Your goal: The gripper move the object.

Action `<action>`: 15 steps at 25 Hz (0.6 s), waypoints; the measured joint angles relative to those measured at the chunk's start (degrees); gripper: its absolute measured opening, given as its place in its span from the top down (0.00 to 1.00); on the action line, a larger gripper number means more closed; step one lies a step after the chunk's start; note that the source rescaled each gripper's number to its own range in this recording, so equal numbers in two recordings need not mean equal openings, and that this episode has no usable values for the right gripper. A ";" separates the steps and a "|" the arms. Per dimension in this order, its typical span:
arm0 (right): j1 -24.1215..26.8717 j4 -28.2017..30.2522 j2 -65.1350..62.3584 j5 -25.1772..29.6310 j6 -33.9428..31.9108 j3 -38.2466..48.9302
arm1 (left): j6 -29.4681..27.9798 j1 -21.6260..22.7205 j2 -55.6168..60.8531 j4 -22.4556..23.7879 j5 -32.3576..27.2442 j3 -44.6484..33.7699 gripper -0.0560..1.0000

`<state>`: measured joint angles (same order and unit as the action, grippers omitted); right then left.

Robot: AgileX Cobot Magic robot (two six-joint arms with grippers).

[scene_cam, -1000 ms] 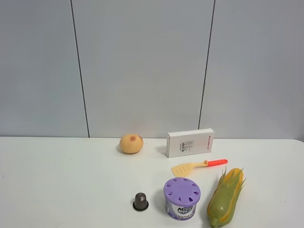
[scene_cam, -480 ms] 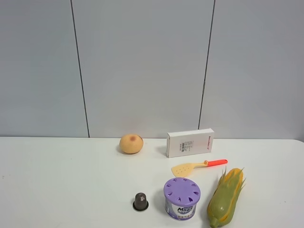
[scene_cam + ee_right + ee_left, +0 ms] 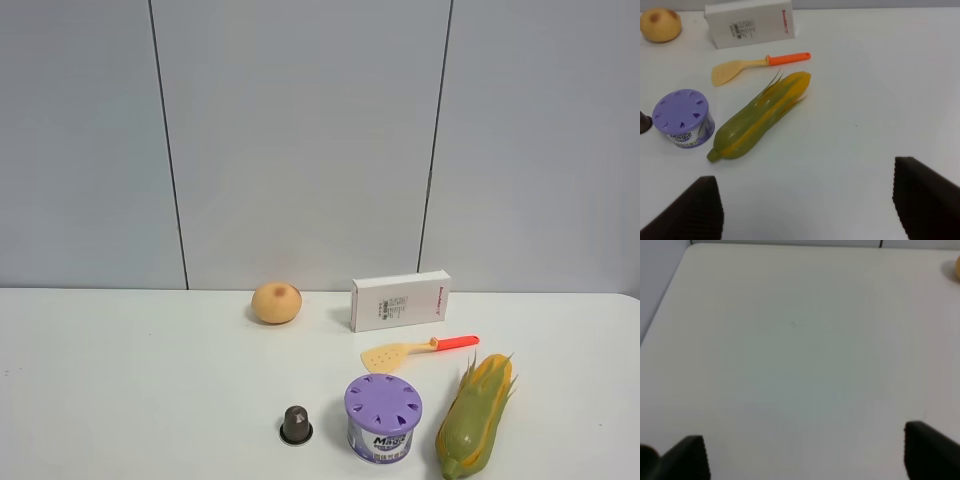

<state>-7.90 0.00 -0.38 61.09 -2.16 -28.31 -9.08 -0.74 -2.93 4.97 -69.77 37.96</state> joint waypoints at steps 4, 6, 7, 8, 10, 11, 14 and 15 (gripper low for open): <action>0.00 0.00 0.00 0.00 0.00 0.00 | -1.89 0.00 1.91 -0.28 -0.09 -1.62 0.37; 0.00 0.00 0.00 0.00 0.00 0.00 | -2.39 0.00 2.50 -0.28 -0.09 -2.29 0.35; 0.00 0.00 0.00 0.00 0.00 0.00 | -2.53 0.00 2.57 -0.57 -0.09 -2.68 0.34; 0.00 0.00 0.00 0.00 0.00 0.00 | -2.53 0.00 2.56 -1.14 -0.09 -3.13 0.34; 0.00 0.00 0.00 0.00 0.00 0.00 | -2.59 0.00 3.06 -2.18 -0.02 -4.09 0.34; 0.00 0.00 0.00 0.00 0.00 0.00 | -2.59 0.00 3.12 -2.35 -0.07 -4.59 0.34; 0.00 0.00 0.00 0.00 0.00 0.00 | -2.53 0.00 3.12 -2.48 -0.07 -6.16 0.34; 0.00 0.00 0.00 0.00 0.00 0.00 | -2.49 0.00 3.12 -2.53 -0.07 -6.60 0.34</action>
<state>-7.90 0.00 -0.38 61.09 -2.16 -28.31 -11.57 -0.74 0.19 2.44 -69.85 31.36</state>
